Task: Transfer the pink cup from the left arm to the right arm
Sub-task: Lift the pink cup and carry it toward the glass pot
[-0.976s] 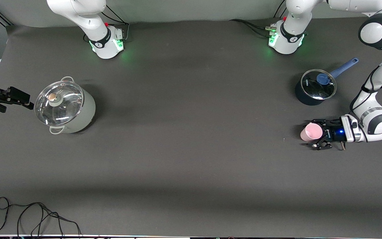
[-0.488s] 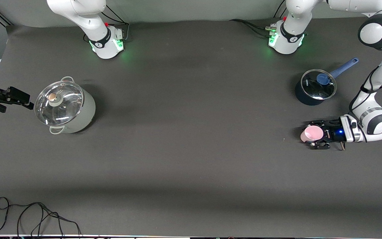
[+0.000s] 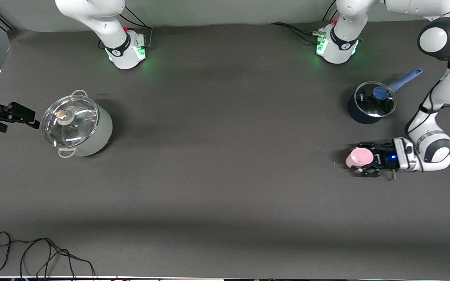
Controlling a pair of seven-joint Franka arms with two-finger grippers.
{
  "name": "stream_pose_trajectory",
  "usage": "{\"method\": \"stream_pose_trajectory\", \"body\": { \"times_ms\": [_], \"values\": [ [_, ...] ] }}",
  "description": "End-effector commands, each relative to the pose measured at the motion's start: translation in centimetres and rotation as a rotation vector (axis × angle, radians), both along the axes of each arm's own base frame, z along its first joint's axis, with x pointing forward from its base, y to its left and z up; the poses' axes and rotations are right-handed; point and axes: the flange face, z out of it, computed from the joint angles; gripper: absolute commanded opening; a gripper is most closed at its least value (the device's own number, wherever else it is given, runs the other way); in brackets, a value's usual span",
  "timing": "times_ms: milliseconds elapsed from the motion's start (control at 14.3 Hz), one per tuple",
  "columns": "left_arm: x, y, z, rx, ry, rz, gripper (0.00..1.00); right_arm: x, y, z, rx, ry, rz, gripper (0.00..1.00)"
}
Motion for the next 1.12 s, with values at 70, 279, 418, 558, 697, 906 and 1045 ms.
{"method": "stream_pose_trajectory", "body": {
  "times_ms": [70,279,418,558,697,906,1045],
  "values": [
    [3.2,-7.0,1.6,-0.050,-0.053,0.009,0.00,-0.2,0.0,0.6,-0.003,-0.003,-0.016,1.00],
    [5.1,-13.8,2.3,-0.087,-0.048,0.059,0.00,-0.2,-0.1,0.6,-0.003,-0.003,-0.017,1.00],
    [6.4,-18.3,3.4,-0.117,-0.046,0.109,0.00,-0.1,-0.1,0.5,-0.003,-0.001,-0.019,1.00],
    [7.1,-21.9,4.0,-0.111,-0.037,0.156,0.00,-0.1,-0.1,0.5,-0.003,-0.001,-0.017,1.00],
    [7.9,-25.5,5.4,-0.092,-0.034,0.204,0.00,-0.1,-0.1,0.5,-0.003,-0.001,-0.019,1.00],
    [8.6,-30.3,7.8,-0.042,-0.022,0.281,0.00,-0.1,-0.1,0.5,-0.003,-0.001,-0.019,1.00],
    [8.9,-33.0,9.8,0.005,-0.019,0.328,0.00,-0.1,-0.1,0.5,-0.003,-0.001,-0.019,1.00]
  ]
}}
